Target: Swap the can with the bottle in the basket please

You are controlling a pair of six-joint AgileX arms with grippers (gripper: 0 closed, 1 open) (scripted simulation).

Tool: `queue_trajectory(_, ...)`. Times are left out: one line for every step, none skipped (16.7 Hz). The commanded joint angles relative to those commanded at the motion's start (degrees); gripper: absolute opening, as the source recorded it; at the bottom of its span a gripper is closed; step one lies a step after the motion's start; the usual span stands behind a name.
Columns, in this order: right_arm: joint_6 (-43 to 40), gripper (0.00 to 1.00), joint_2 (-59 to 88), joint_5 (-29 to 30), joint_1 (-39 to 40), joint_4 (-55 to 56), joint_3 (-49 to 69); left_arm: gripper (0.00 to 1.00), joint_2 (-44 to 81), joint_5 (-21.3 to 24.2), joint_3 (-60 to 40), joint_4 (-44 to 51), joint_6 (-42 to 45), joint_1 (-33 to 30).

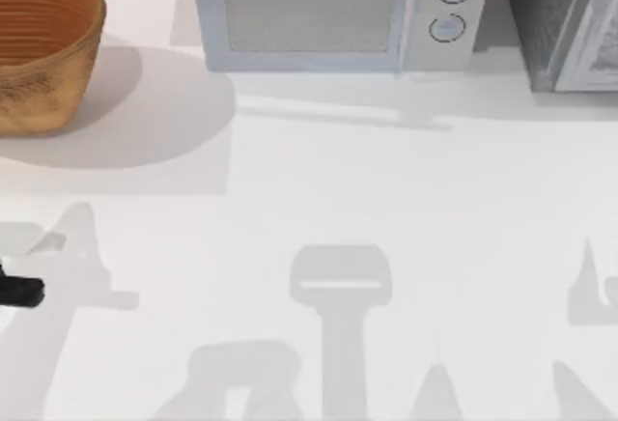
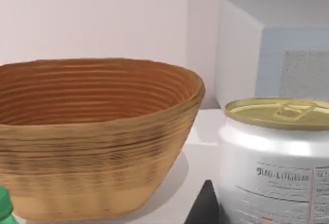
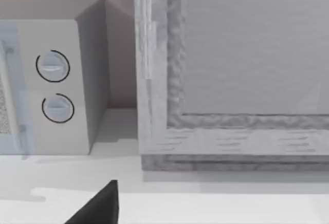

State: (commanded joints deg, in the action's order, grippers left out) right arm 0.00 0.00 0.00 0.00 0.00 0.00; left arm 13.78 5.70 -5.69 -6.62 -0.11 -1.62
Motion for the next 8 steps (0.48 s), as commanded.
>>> queue_trajectory(0.0, 1.0, 0.0, 0.0, 0.0, 0.0, 0.0, 0.0, 3.5, 1.6, -1.6, -1.9, 0.0, -0.6)
queue_trajectory(0.0, 1.0, 0.0, 0.0, 0.0, 0.0, 0.0, 0.0, 7.3, 3.3, -3.4, -4.0, 0.0, -1.2)
queue_trajectory(0.0, 1.0, 0.0, 0.0, 0.0, 0.0, 0.0, 0.0, 11.5, 5.2, -5.3, -6.3, 0.0, -1.8)
queue_trajectory(0.0, 1.0, 0.0, 0.0, 0.0, 0.0, 0.0, 0.0, 15.9, 7.3, -7.4, -8.6, 0.1, -2.5)
queue_trajectory(0.0, 1.0, 0.0, 0.0, 0.0, 0.0, 0.0, 0.0, 20.4, 9.4, -9.5, -11.1, 0.1, -3.3)
queue_trajectory(0.0, 1.0, 0.0, 0.0, 0.0, 0.0, 0.0, 0.0, 25.2, 11.6, -11.7, -13.8, 0.1, -4.1)
queue_trajectory(0.0, 1.0, 0.0, 0.0, 0.0, 0.0, 0.0, 0.0, 30.1, 13.9, -14.1, -16.5, 0.2, -4.9)
queue_trajectory(0.0, 1.0, 0.0, 0.0, 0.0, 0.0, 0.0, 0.0, 35.1, 16.2, -16.4, -19.2, 0.2, -5.7)
